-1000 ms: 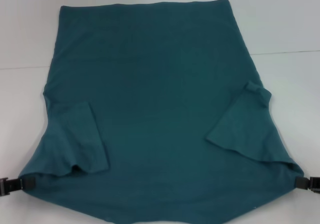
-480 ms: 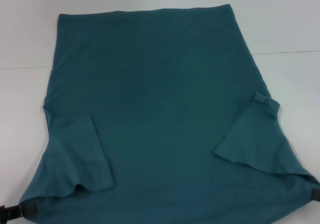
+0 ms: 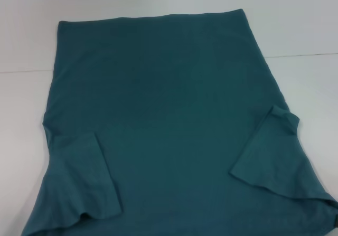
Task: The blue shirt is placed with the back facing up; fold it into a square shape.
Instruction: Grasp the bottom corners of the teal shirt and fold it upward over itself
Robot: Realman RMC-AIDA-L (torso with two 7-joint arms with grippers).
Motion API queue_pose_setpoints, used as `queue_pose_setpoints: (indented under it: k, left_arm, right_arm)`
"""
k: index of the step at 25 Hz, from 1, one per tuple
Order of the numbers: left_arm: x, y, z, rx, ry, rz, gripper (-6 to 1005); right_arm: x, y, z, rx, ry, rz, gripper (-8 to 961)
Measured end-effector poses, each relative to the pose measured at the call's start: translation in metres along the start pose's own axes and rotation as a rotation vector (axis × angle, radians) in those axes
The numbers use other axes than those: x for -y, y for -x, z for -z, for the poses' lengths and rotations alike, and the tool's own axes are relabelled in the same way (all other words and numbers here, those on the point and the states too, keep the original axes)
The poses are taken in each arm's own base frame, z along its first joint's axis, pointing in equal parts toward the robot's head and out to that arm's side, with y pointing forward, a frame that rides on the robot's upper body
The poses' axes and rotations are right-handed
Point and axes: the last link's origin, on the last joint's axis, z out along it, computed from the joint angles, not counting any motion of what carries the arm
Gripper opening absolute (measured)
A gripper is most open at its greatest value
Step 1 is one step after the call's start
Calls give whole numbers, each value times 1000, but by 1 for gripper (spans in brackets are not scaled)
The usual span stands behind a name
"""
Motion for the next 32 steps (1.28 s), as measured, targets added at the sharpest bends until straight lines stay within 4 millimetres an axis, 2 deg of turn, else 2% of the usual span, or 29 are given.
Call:
queue_pose_setpoints:
  k: [6, 10, 13, 15, 16, 17, 19, 20, 21, 22, 28, 32]
  left_arm:
    - [0, 15, 3, -7, 11, 20, 27]
    - [-2, 7, 0, -14, 21, 1, 26]
    - [-6, -15, -4, -35, 40, -40, 26]
    - [-11, -39, -10, -61, 61, -81, 27]
    - [-12, -48, -13, -71, 65, -96, 27]
    - [-13, -58, -17, -82, 66, -111, 27]
    - [-16, -78, -25, -100, 66, -139, 27]
    - [-18, -88, -30, -111, 62, -154, 27]
    - [-18, -97, -34, -123, 57, -164, 27]
    - [-19, -106, -39, -138, 52, -175, 27]
    - [-18, -147, -62, -255, -20, -200, 26]
    - [-18, -165, -76, -319, -64, -214, 26]
  right_arm:
    - [0, -1, 7, 3, 1, -2, 57]
    - [-1, 9, 6, 31, 3, 14, 59]
    - [-5, 25, 0, 57, 15, 45, 61]
    - [-8, 41, -7, 81, 19, 67, 62]
    - [-13, 57, -16, 105, 24, 89, 63]
    - [-13, 57, -16, 105, 24, 89, 64]
    - [-17, 72, -24, 126, 23, 112, 65]
    - [-20, 87, -33, 144, 12, 136, 66]
    - [-20, 87, -33, 144, 12, 136, 66]
    - [-21, 95, -38, 158, 5, 149, 67]
    - [-26, 132, -62, 244, -60, 193, 71]
    - [-27, 152, -80, 281, -109, 219, 73]
